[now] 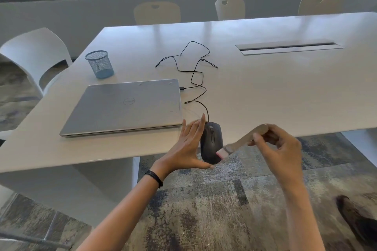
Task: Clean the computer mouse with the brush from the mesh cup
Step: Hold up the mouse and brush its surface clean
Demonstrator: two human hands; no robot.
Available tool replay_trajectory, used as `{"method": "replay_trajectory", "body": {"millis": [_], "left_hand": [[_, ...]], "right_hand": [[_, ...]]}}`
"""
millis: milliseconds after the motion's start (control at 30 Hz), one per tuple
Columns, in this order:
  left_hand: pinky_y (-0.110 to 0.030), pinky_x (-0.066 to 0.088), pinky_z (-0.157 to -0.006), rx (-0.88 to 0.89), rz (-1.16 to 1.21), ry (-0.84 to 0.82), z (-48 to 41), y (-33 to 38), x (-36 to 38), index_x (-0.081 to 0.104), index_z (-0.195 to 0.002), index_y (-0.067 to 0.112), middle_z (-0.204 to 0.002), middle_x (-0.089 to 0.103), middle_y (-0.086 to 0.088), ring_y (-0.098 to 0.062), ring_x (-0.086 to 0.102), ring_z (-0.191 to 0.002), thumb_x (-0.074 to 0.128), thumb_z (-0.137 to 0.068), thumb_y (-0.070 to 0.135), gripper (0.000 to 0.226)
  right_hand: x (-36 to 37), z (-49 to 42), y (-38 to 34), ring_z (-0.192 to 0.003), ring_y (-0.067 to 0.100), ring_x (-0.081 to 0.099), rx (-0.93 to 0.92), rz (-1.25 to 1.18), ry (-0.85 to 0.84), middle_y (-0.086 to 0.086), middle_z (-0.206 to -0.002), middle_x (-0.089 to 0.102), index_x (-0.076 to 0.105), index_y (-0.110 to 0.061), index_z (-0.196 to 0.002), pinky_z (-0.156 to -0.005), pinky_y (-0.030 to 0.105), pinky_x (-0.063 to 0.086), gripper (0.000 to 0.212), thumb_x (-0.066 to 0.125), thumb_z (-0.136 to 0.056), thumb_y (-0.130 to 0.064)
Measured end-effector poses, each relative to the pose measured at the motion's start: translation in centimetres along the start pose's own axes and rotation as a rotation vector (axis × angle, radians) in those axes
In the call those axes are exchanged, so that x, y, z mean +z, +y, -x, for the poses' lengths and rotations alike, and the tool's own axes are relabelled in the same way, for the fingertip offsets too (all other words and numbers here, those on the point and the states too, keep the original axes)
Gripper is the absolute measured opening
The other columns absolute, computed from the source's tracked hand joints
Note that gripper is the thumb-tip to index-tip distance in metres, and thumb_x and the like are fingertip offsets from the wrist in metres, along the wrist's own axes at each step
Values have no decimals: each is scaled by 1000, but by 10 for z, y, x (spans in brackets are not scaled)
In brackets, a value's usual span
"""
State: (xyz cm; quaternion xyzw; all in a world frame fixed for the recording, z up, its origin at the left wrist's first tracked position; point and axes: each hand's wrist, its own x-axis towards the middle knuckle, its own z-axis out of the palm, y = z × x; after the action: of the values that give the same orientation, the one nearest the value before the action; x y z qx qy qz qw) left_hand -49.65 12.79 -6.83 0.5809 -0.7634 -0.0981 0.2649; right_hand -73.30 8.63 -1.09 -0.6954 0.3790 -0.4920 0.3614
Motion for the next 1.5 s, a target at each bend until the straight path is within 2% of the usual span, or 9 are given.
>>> {"method": "replay_trajectory", "body": {"millis": [167, 333, 500, 733, 800, 900, 1067, 1300, 1500], "left_hand": [[-43, -18, -115, 1, 6, -2, 0, 0, -2, -24, -144, 13, -152, 18, -9, -19, 8, -144, 75, -62, 63, 138], [-43, -17, -115, -8, 2, 5, 1, -1, -2, -22, -144, 11, -151, 18, -10, -20, 8, -144, 76, -63, 61, 137], [-41, -19, -114, 7, 13, -2, 4, 1, -1, -25, -143, 14, -150, 20, -8, -18, 8, -143, 76, -63, 60, 137], [-39, -20, -114, 13, 18, -21, 11, 0, 0, -26, -143, 15, -150, 21, -9, -20, 10, -143, 76, -64, 59, 137], [-42, -19, -114, 31, 13, -24, 12, 3, 1, -29, -142, 18, -149, 22, -9, -21, 11, -143, 76, -64, 60, 137], [-42, -18, -114, 49, 23, -20, 12, 5, 2, -30, -142, 19, -148, 23, -10, -21, 12, -143, 76, -64, 59, 137], [-43, -18, -114, 43, 18, -28, 15, 4, 5, -27, -143, 15, -148, 23, -9, -20, 11, -142, 75, -65, 60, 136], [-40, -17, -115, 46, 48, -43, 12, 7, 9, -30, -142, 21, -149, 21, -7, -18, 10, -143, 73, -65, 63, 135], [-44, -16, -115, 63, 29, -47, 12, 10, 18, -30, -142, 19, -149, 21, -8, -19, 9, -143, 73, -65, 62, 136]], "right_hand": [[4, 2, 6, -72, 11, 73, 127, -170, -47, -4, -80, 75, 70, -22, -85, -71, 15, 55, 11, 70, -83, -11], [9, 2, 12, -71, -6, 67, 158, -146, 174, -23, -76, 72, 67, -33, -83, -66, 5, 50, 23, 68, -85, -10], [11, 4, 16, -67, 4, 72, 182, -160, 100, -10, -77, 75, 68, -29, -85, -63, 9, 52, 17, 68, -86, -12], [8, -2, 29, -66, 2, 70, 238, -195, 364, -17, -66, 72, 65, -23, -85, -61, 9, 51, 10, 69, -86, -15], [14, -2, 28, -66, 13, 73, 278, -284, 334, -10, -69, 74, 65, -17, -89, -62, 11, 53, 7, 68, -86, -11], [21, 0, 33, -61, 11, 73, 314, -278, 275, -11, -68, 74, 64, -17, -86, -58, 11, 52, 8, 67, -86, -9], [3, -2, 44, -66, 17, 74, 324, -176, 375, -7, -65, 73, 63, -16, -85, -62, 21, 58, 6, 68, -85, -13], [13, 3, 39, -55, 12, 72, 361, -327, 267, -8, -59, 72, 60, -17, -80, -61, 6, 49, 13, 66, -86, -7], [-6, -3, 37, -57, 16, 72, 301, -367, 377, -7, -63, 73, 60, -17, -82, -58, 10, 51, 14, 67, -86, -6]]}}
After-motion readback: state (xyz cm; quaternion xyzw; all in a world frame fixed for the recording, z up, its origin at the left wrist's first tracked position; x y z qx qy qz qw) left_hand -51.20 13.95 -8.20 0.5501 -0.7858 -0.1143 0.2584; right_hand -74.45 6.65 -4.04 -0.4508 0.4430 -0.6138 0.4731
